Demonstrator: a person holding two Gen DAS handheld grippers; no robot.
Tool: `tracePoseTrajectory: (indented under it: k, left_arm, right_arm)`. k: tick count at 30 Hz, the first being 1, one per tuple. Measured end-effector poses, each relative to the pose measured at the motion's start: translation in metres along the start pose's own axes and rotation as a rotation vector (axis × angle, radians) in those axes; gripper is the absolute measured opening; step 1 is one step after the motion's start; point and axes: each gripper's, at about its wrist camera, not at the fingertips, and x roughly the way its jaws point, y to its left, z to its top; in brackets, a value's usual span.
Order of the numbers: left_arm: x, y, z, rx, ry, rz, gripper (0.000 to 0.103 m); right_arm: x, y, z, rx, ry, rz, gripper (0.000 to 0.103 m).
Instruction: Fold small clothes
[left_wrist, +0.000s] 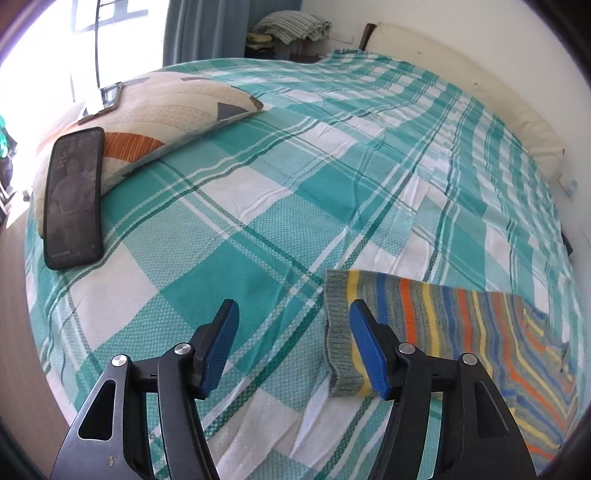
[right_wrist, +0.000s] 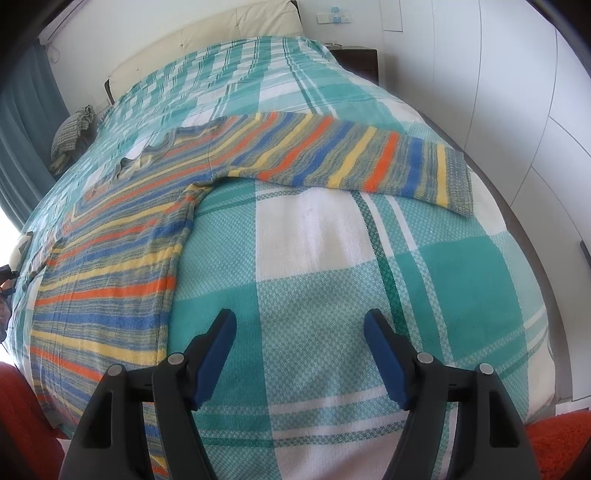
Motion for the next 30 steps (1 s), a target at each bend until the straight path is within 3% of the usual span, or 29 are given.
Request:
tracePoseTrajectory:
  k: [6,10,18,22,30]
  left_arm:
    - [-0.039,-0.058,-0.056,0.124,0.056,-0.201,0.080]
    - [-0.041,-0.093,-0.098,0.216,0.113,-0.267,0.081]
    - [-0.017,-0.100,-0.137,0.322,0.156,-0.166,0.082]
    - [-0.017,-0.102,-0.145,0.366,0.164,-0.134,0.094]
    - [-0.011,-0.107,-0.152,0.404,0.169,-0.111,0.102]
  right_arm:
    - [-0.008,-0.002,0.002,0.008,-0.032,-0.009,0.071]
    - [-0.014,-0.003,0.002,0.010,-0.052,-0.013,0.071]
    - [-0.012,-0.011,0.000,0.033,-0.038,-0.020,0.071]
    - [-0.005,-0.017,0.000,0.064,-0.011,-0.017,0.071]
    - [0.002,-0.016,-0.003,0.071,0.008,-0.019,0.075]
